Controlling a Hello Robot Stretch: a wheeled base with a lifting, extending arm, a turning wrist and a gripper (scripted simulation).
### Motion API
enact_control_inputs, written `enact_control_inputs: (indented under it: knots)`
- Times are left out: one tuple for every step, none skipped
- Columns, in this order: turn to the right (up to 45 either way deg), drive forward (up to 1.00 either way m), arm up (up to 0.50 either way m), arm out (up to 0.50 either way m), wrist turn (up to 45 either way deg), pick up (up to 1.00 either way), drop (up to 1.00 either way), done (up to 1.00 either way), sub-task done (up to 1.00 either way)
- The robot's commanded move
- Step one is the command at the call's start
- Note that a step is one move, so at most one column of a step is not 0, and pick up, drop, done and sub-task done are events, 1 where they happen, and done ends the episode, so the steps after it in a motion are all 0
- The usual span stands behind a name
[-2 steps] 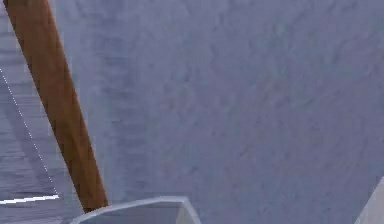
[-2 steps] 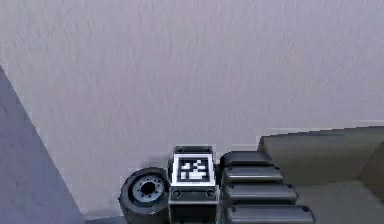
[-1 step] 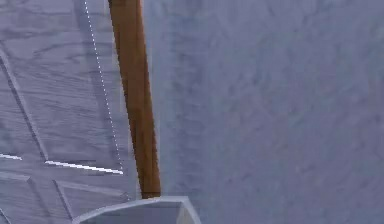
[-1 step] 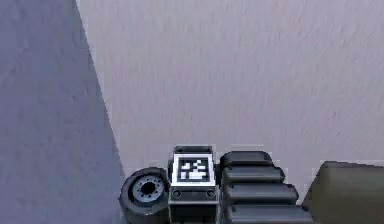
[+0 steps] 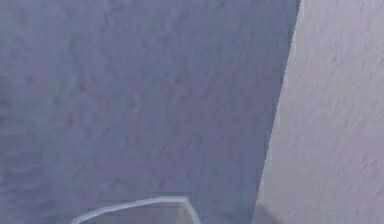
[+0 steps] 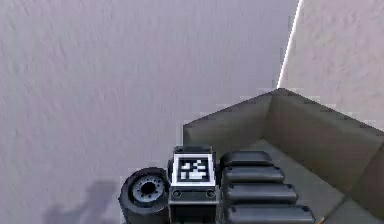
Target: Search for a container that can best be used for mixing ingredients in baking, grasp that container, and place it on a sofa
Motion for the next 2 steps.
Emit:
enact_control_inputs:
  knots:
    - [45.0, 0.0, 0.0, 0.0, 0.0, 0.0, 0.0, 0.0, 0.0]
    - [6.0, 0.0, 0.0, 0.0, 0.0, 0.0, 0.0, 0.0, 0.0]
